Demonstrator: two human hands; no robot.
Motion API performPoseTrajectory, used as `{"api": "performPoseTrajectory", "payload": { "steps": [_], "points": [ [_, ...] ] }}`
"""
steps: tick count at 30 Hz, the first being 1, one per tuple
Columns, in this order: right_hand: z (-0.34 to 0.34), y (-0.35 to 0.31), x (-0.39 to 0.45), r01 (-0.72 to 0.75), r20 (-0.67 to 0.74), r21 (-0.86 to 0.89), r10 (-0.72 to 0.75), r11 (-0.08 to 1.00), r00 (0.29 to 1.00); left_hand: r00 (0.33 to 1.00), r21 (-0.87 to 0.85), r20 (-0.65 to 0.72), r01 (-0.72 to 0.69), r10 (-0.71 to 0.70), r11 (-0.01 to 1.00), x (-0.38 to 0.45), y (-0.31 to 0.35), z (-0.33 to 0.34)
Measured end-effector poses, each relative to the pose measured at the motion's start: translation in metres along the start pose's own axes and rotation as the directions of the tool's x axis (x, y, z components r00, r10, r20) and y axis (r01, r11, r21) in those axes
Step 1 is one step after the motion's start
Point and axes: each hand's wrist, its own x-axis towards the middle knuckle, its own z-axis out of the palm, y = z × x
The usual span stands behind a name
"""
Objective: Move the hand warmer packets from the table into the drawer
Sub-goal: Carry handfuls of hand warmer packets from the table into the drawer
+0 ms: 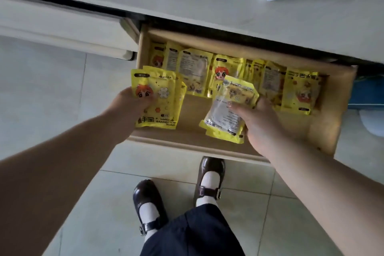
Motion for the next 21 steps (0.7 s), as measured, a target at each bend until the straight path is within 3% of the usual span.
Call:
{"api": "performPoseTrajectory", "payload": {
  "steps": [6,11,15,18,21],
  "points": [
    [0.038,0.037,0.057,-0.066,0.045,-0.278,0.082,0.958,0.996,0.998,0.147,0.04,0.05,-0.057,0.988,0.048,-0.022,0.017],
    [0.051,0.056,0.055,0.076,-0.107,-0.396,-0.129,0.915,0.986,0.998,0.332,-0.056,0.054,-0.037,0.942,0.062,-0.041,0.026],
    [0.045,0.061,0.048,0.07,-0.126,-0.416,-0.134,0.907,0.983,0.991,0.414,-0.131,0.092,-0.041,0.906,0.059,-0.039,0.029],
    [0.035,0.061,0.048,0.025,-0.122,-0.444,-0.087,0.896,0.989,0.99,0.355,-0.092,0.13,-0.104,0.926,0.059,-0.041,0.022],
    [0.022,0.064,0.051,-0.043,-0.212,-0.397,-0.046,0.917,0.976,0.993,0.349,-0.097,0.094,-0.064,0.932,0.044,-0.036,0.019]
  ]
}}
